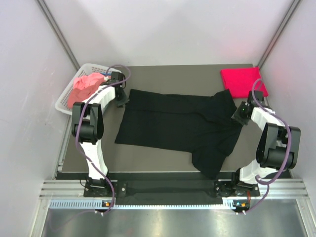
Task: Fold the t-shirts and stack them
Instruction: Fold the tshirt
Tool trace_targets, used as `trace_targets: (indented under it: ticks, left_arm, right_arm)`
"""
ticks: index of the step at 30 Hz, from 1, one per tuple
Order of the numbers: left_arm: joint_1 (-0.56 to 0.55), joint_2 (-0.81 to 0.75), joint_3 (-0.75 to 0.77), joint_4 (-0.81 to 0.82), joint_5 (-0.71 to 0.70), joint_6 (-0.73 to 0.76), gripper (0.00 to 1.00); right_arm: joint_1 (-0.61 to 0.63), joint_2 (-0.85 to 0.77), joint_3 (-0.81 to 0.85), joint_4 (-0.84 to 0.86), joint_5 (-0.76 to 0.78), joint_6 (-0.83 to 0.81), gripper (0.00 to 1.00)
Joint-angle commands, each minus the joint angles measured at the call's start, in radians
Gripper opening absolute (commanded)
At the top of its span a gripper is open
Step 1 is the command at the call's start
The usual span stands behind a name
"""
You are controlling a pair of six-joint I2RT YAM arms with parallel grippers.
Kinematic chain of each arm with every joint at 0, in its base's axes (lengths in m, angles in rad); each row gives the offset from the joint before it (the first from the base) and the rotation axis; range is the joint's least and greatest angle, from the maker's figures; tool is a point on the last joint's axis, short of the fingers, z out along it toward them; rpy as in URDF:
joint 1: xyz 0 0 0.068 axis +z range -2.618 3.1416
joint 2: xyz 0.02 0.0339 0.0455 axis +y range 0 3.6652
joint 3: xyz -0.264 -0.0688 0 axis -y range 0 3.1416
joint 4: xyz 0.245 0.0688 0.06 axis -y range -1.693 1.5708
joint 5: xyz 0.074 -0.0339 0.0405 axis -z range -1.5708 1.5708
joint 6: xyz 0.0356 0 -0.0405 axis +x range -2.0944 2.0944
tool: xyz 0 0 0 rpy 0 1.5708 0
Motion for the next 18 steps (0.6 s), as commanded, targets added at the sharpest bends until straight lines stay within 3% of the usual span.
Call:
trace_targets:
  ticks: [1,9,18]
  left_arm:
    - [0.001,-0.012,0.108,-0.053,-0.018,0.008,0.3]
    - [-0.003,0.049,0.191,0.18,0.37,0.016,0.36]
    - [-0.003,0.264,0.346,0.239,0.449,-0.001,0.36]
  right_arm:
    - [-0.026,-0.018,0.089,0.003,-0.027,-0.008,0.29]
    - [-0.024,0.095,0.234,0.14,-0.215,-0.191,0.45]
    - [-0.026,0.256,0.414,0.211,-0.239,-0.268,0.48]
